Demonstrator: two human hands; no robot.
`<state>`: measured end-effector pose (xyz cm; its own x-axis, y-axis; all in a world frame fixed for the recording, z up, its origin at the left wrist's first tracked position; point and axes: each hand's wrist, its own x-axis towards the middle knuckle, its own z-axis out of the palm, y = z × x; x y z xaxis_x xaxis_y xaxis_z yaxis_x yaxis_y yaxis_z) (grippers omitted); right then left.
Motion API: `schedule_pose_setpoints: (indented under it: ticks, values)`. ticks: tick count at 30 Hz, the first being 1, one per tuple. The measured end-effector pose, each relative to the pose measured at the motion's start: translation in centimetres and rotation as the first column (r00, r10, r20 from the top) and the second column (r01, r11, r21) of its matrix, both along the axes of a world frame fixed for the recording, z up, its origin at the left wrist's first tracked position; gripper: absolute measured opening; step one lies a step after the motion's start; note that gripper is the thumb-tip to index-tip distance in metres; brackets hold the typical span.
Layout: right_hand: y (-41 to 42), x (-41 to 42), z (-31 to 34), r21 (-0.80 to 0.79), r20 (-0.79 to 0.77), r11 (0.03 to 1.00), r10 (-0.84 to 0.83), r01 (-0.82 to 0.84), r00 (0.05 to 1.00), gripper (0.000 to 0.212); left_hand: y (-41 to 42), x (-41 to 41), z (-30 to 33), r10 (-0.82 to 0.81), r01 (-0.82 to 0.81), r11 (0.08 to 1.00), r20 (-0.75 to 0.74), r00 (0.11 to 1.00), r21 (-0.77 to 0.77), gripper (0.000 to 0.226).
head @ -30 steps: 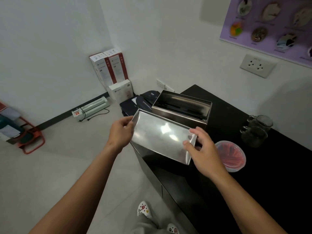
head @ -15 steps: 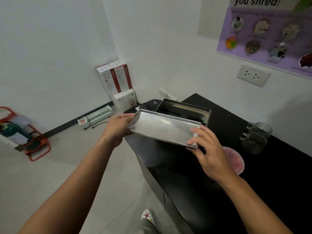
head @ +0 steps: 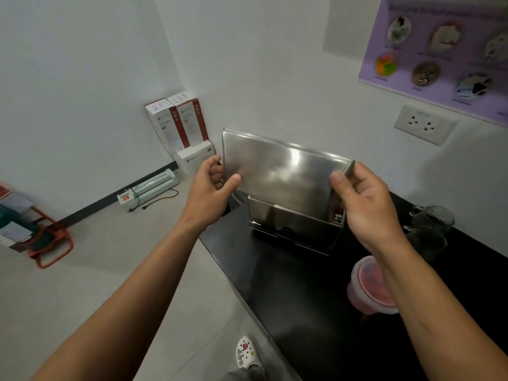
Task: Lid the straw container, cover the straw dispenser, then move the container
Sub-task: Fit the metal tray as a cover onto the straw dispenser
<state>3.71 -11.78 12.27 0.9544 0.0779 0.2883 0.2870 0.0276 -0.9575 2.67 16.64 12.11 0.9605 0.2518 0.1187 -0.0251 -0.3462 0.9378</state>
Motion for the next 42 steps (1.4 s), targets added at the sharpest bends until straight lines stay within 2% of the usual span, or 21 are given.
schedule_pose_setpoints:
  ticks: [4, 8, 10, 13, 16, 18, 21, 25, 27, 33, 38, 42]
  values:
    - [1.0, 3.9, 0.3, 0.203, -0.192, 0.962, -0.143, 0.182, 0.971, 0.012, -0.1, 2.8, -0.9, -0.002, 0.002, 1.0, 0.009, 1.0, 0.013, 0.044]
    - [1.7, 7.3, -0.5, 0.167, -0.262, 0.927, -0.288, 0.337, 0.921, 0.053, -0.4, 5.7, -2.3, 0.013, -0.013, 1.0, -0.067, 0.998, 0.002, 0.038]
    - [1.3, 8.7, -1.4, 0.044, -0.222, 0.946, -0.303, 0.32, 0.927, 0.065, -0.2, 7.0, -3.1, -0.017, 0.019, 0.999, -0.078, 0.997, 0.031, 0.037]
    - [0.6, 10.1, -3.1, -0.274, -0.158, 0.932, -0.286, 0.237, 0.945, 0.082, 0.2, 8.6, -4.3, -0.066, 0.078, 0.991, -0.106, 0.992, 0.11, 0.027]
    - [0.0, 11.2, -4.4, -0.423, -0.216, 0.886, -0.302, 0.189, 0.929, 0.089, 0.1, 10.0, -5.3, -0.066, 0.09, 0.984, -0.153, 0.986, 0.155, 0.012]
    - [-0.3, 11.7, -4.7, -0.523, -0.289, 0.843, -0.315, 0.126, 0.904, 0.085, 0.0, 10.6, -5.8, -0.064, 0.106, 0.973, -0.202, 0.977, 0.204, 0.014]
    - [-1.3, 12.2, -5.3, -0.598, -0.341, 0.801, -0.288, 0.03, 0.895, 0.055, 0.0, 11.3, -6.2, -0.092, 0.171, 0.945, -0.276, 0.957, 0.279, 0.033]
    - [-2.2, 12.4, -6.6, -0.561, -0.407, 0.828, -0.301, 0.024, 0.862, 0.08, -0.2, 12.2, -7.0, -0.094, 0.195, 0.927, -0.305, 0.948, 0.321, 0.03]
    - [-2.5, 12.2, -7.4, -0.572, -0.419, 0.82, -0.333, 0.04, 0.845, 0.086, -0.3, 12.6, -7.3, -0.092, 0.198, 0.925, -0.312, 0.945, 0.325, 0.036]
    - [-3.0, 11.9, -8.8, -0.58, -0.456, 0.814, -0.351, 0.026, 0.818, 0.087, -0.5, 13.4, -7.8, -0.092, 0.187, 0.93, -0.293, 0.952, 0.315, 0.033]
    - [-3.4, 11.8, -9.4, -0.554, -0.476, 0.832, -0.348, 0.032, 0.808, 0.086, -0.8, 14.1, -7.8, -0.102, 0.199, 0.936, -0.318, 0.943, 0.291, 0.048]
    - [-3.7, 11.9, -9.7, -0.511, -0.493, 0.859, -0.328, 0.036, 0.806, 0.089, -1.0, 14.1, -8.0, -0.105, 0.208, 0.932, -0.328, 0.939, 0.297, 0.048]
